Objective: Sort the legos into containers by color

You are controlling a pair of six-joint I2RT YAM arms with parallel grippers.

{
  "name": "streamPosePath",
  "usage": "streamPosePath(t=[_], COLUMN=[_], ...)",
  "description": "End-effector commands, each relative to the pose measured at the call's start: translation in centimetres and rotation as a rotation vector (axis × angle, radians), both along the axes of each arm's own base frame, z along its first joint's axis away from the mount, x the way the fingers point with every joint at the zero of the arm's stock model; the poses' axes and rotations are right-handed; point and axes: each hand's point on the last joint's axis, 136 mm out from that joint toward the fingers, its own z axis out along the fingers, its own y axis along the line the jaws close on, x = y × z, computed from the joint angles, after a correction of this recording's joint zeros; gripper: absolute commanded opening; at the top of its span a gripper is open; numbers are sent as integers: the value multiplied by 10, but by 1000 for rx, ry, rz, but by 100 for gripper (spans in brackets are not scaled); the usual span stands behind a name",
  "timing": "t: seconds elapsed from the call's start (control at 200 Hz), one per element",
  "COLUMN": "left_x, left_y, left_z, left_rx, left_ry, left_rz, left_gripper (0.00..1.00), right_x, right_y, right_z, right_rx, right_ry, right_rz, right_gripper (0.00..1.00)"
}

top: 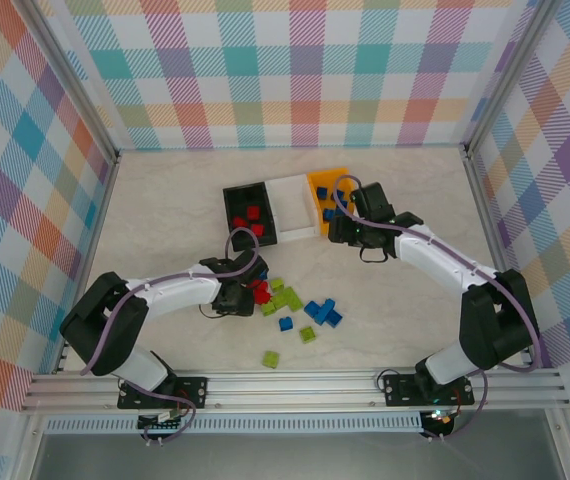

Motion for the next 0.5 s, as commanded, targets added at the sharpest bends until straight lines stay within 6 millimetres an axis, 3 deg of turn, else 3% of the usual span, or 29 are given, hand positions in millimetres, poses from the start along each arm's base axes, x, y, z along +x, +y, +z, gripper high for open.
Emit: streamPosePath(t=[0.0, 0.13, 0.24, 0.355, 0.495], left_x=[12, 23, 47, 91, 158], left_y=[-2, 4, 3, -5, -18], left_z=[28, 79, 121, 145, 150], left_rx=[-5, -27, -64, -90, -73], left_ry=[-82, -207, -314, -383, -417], left_rz=[5, 27, 53, 85, 115], left_gripper=[35, 35, 35, 34, 31], right_x=[2, 2, 2, 1, -1], right_y=[-1, -1, 0, 1, 2], right_z=[9, 11, 11, 8, 6], right_rx=[11, 19, 24, 29, 31], right_ry=[-30, -35, -35, -28, -17], right_rz=[-8, -7, -6, -4, -1], right_gripper=[61, 61, 61, 61, 61])
